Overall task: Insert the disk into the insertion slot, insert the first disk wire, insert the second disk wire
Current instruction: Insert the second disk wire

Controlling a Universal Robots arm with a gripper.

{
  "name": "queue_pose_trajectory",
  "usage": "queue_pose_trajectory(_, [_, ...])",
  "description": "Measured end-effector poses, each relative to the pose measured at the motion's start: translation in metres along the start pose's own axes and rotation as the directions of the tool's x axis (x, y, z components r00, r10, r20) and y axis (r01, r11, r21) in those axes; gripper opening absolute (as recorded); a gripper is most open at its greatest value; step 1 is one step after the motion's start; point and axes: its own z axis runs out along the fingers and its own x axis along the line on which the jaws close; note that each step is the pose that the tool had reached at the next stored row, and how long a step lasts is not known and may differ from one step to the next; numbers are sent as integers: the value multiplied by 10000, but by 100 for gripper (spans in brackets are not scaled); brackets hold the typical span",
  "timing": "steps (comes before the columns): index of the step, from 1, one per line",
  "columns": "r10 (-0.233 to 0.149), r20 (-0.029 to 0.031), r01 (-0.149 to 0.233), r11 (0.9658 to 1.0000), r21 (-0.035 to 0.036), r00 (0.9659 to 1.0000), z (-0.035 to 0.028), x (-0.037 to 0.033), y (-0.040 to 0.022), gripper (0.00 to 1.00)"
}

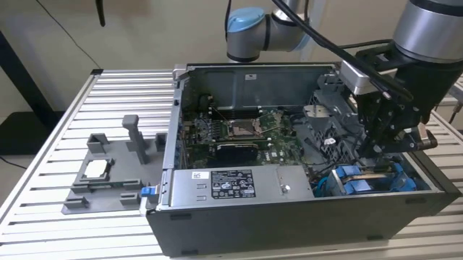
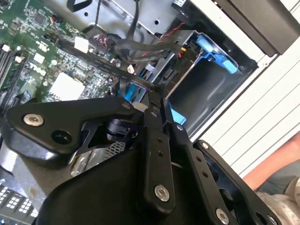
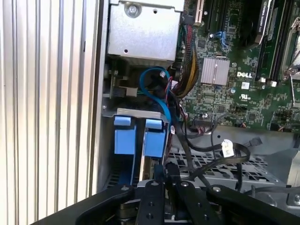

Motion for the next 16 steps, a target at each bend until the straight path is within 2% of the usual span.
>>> queue_pose_trajectory(3, [3,32,-3,10000,0,10000,52,55,-39,16])
queue_pose_trajectory(6, [40,101,-40,10000,7,9999,96,76,-49,16])
queue_pose_trajectory(16, [231,166,-231,9997,18,9996,188,88,-57,16])
